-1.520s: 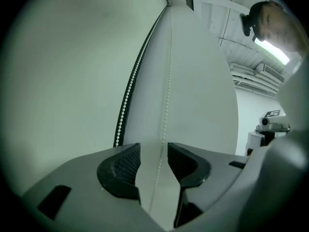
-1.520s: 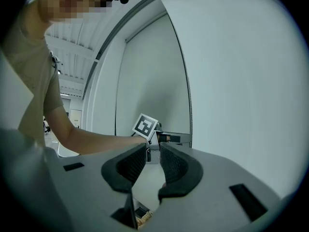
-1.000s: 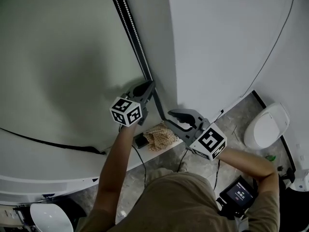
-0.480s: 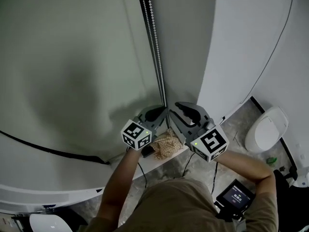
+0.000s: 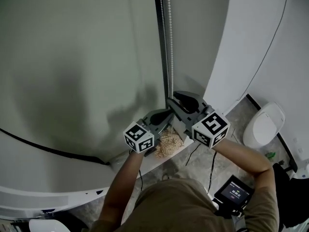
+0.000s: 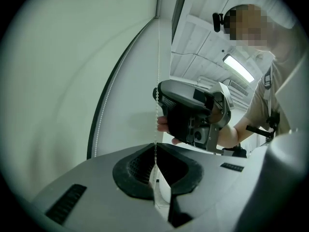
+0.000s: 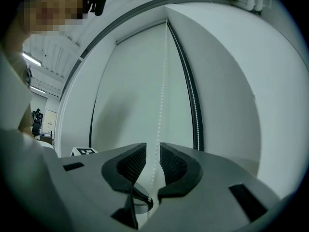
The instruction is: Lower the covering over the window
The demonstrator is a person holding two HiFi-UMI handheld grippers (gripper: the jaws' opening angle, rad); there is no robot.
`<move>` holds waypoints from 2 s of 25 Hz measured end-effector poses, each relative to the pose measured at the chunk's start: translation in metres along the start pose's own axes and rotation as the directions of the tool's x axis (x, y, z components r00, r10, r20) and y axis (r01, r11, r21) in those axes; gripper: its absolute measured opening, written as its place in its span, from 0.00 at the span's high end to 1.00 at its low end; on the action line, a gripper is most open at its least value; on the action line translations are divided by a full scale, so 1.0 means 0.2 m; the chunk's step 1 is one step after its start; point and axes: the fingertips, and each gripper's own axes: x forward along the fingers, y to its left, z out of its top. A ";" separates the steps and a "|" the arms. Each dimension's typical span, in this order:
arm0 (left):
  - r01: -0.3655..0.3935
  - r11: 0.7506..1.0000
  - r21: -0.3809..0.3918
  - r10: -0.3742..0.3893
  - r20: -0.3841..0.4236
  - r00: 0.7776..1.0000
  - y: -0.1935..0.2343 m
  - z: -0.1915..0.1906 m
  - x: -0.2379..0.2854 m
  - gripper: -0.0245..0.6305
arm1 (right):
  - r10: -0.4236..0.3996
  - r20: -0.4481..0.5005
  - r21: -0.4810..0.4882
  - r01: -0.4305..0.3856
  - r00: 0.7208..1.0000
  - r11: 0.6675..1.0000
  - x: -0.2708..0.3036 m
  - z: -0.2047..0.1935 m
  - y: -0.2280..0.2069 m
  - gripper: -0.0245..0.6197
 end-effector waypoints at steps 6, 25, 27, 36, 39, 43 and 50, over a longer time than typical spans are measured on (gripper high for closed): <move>0.037 0.999 0.029 -0.035 -0.051 0.998 -0.06 -0.04 0.08 0.92 | 0.000 -0.024 0.101 0.003 1.000 0.995 -0.04 -0.03 -0.08 0.95; 0.069 0.976 0.206 -0.093 0.111 0.989 -0.06 0.62 0.04 0.91 | 0.207 -0.231 0.244 -0.149 0.951 0.958 -0.03 -0.51 0.16 0.95; 0.085 0.984 0.155 -0.108 0.152 0.982 -0.06 0.62 0.00 0.93 | 0.220 -0.239 0.232 -0.164 0.946 0.959 -0.03 -0.50 0.17 0.95; 0.022 0.993 0.116 -0.037 0.131 0.991 0.02 0.45 -0.12 0.93 | 0.305 -0.141 -0.038 -0.313 0.942 0.949 -0.13 -0.24 0.22 0.67; 0.034 0.998 0.058 -0.039 0.097 0.995 0.01 0.27 -0.11 0.93 | 0.243 -0.026 -0.016 -0.243 0.970 0.970 -0.12 -0.03 0.17 0.67; 0.069 0.996 0.065 -0.074 0.093 0.993 -0.08 0.25 -0.08 0.93 | 0.247 0.011 0.056 -0.247 0.969 0.967 -0.04 0.08 0.15 0.67; 0.157 0.987 0.028 -0.159 0.088 0.983 -0.18 0.27 -0.11 0.93 | 0.240 0.017 0.031 -0.240 0.971 0.970 0.00 0.14 0.16 0.94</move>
